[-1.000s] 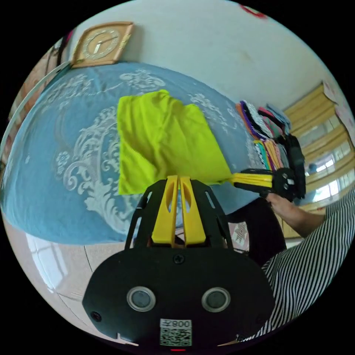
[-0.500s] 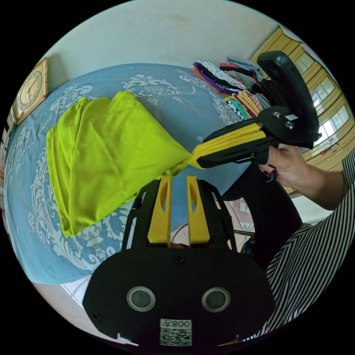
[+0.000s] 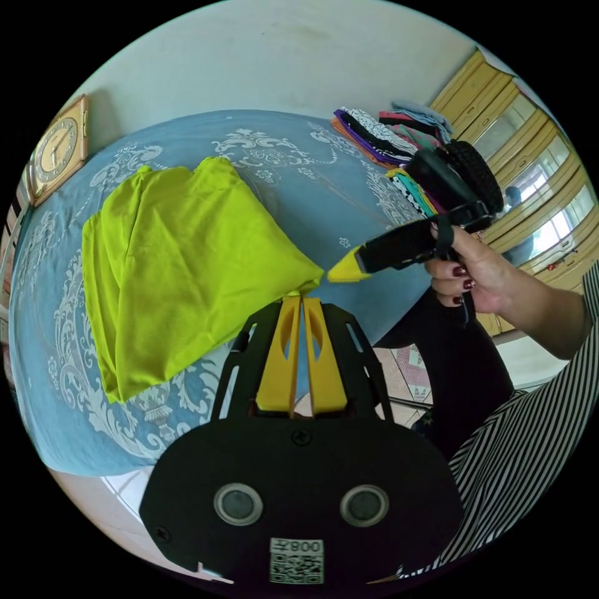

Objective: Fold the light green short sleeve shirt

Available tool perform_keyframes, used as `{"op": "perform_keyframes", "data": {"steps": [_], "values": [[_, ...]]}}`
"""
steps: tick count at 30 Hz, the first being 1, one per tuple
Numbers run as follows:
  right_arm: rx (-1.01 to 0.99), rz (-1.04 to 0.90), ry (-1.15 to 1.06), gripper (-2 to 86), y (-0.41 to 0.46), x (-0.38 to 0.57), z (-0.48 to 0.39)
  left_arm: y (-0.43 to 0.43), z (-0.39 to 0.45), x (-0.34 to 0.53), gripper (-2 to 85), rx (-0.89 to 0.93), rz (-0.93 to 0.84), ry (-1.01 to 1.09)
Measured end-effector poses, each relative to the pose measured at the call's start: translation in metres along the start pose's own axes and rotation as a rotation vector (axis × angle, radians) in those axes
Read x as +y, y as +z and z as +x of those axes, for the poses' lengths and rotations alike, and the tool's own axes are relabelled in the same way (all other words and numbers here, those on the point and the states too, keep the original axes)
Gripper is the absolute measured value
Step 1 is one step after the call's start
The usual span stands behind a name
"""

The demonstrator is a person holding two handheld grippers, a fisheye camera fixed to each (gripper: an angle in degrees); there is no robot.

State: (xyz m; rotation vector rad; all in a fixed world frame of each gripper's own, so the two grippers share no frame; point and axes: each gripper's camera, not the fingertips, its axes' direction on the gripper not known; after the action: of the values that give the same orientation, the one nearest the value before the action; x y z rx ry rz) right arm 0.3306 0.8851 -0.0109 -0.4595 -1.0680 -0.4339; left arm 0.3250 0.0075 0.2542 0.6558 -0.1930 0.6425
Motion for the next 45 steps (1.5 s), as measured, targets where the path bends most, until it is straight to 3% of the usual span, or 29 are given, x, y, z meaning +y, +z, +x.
{"op": "perform_keyframes", "data": {"steps": [9, 22, 25, 33, 39, 45], "values": [[-0.226, -0.009, 0.129, 10.1, 0.009, -0.022, 0.095, -0.018, -0.006, 0.018, 0.4, -0.042, -0.005, 0.045], [-0.304, -0.032, 0.201, 6.9, 0.040, -0.038, 0.166, -0.073, -0.065, 0.049, 0.5, -0.001, 0.014, -0.007], [-0.304, -0.019, 0.194, 4.3, 0.044, -0.036, 0.172, -0.100, -0.101, 0.065, 0.7, 0.104, 0.059, -0.104], [-0.301, -0.001, 0.079, 2.2, 0.050, -0.050, 0.141, -0.163, -0.253, 0.175, 4.1, 0.622, 0.329, -0.715], [-0.311, 0.008, 0.021, 1.8, 0.062, -0.061, 0.120, -0.181, -0.318, 0.237, 9.7, 0.867, 0.479, -0.972], [-0.312, 0.012, -0.008, 1.6, 0.074, -0.068, 0.108, -0.204, -0.364, 0.276, 12.2, 0.966, 0.655, -1.134]]}}
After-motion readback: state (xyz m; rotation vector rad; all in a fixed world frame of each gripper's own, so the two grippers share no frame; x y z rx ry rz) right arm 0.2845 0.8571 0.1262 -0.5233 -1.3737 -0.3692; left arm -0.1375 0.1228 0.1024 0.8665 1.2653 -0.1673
